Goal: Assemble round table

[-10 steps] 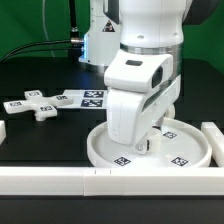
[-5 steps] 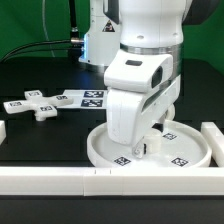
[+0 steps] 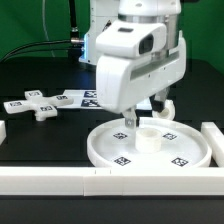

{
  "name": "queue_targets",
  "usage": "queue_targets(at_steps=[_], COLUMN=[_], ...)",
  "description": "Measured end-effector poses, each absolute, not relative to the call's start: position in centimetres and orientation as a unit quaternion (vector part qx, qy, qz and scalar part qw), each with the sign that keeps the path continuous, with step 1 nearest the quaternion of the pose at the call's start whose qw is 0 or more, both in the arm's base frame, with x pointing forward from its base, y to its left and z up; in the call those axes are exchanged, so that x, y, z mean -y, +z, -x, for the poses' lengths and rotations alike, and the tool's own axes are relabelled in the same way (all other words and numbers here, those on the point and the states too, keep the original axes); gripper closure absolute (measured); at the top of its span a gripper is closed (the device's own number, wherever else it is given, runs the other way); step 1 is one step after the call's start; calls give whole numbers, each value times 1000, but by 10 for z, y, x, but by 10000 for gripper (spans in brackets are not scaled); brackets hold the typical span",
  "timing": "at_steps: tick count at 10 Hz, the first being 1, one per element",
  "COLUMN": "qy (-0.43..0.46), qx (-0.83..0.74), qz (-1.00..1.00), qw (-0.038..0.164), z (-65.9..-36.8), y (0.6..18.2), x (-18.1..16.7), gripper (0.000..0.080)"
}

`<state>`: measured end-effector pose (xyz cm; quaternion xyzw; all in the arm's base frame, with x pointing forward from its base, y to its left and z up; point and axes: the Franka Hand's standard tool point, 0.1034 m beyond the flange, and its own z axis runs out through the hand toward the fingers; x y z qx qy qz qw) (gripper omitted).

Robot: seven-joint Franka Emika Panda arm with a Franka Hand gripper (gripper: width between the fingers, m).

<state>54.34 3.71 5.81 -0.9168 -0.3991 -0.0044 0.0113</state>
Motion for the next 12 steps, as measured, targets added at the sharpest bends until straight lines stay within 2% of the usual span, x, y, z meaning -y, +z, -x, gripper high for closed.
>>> queue_targets(at_steps=[2, 5, 7, 9, 12], qy=[-14, -12, -12, 0, 9], qx=[379, 372, 239, 95, 4], qz=[925, 928, 971, 995, 999], qw=[7, 8, 18, 22, 32], z=[-537, -536, -530, -511, -505], y=[66, 64, 61, 61, 57], x=[-46, -45, -44, -55, -63], gripper=[151, 151, 151, 151, 151])
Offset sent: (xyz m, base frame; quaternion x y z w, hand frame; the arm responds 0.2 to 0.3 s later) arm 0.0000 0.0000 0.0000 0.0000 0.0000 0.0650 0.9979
